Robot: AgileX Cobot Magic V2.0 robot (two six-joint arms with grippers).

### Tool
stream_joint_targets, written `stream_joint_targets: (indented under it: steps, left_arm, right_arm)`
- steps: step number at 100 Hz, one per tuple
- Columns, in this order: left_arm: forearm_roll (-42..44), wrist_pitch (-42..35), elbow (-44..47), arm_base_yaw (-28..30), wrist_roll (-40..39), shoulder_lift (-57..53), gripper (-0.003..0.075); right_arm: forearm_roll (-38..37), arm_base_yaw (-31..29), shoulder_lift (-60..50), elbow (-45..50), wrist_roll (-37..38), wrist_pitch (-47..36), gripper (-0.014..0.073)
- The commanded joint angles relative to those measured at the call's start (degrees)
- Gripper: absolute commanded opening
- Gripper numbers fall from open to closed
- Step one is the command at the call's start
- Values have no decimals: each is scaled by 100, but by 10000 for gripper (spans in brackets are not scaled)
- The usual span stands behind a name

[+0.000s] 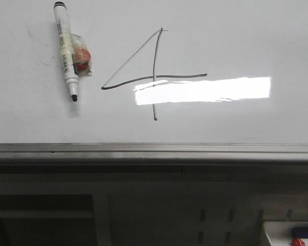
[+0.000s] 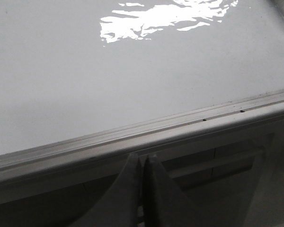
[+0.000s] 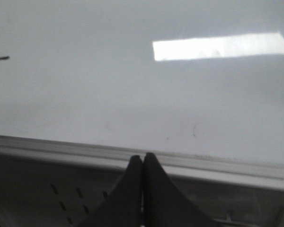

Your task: Write number 4 on whiteboard

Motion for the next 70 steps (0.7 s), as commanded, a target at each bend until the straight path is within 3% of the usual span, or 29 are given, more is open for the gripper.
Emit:
stream_joint_targets:
  steps: [1, 70]
  left_arm:
    - [-29, -412, 182, 24, -51, 75, -20]
    - [-29, -412, 182, 24, -51, 75, -20]
  right_arm:
    - [-156, -47, -108, 136, 114, 186, -64]
    - [-156, -47, -108, 136, 101, 236, -64]
